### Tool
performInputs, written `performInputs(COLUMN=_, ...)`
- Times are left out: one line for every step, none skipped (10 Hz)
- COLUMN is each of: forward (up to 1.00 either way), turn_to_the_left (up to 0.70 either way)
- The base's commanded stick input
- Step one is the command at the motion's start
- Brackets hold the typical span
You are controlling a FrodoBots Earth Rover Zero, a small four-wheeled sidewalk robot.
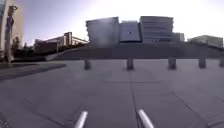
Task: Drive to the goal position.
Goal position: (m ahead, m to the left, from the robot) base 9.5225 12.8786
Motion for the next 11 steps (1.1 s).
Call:
performInputs(forward=1.0, turn_to_the_left=-0.27)
performInputs(forward=1.0, turn_to_the_left=-0.08)
performInputs(forward=1.0, turn_to_the_left=0.0)
performInputs(forward=1.0, turn_to_the_left=0.0)
performInputs(forward=1.0, turn_to_the_left=0.0)
performInputs(forward=1.0, turn_to_the_left=0.0)
performInputs(forward=1.0, turn_to_the_left=0.0)
performInputs(forward=1.0, turn_to_the_left=0.0)
performInputs(forward=1.0, turn_to_the_left=0.0)
performInputs(forward=1.0, turn_to_the_left=0.0)
performInputs(forward=1.0, turn_to_the_left=0.0)
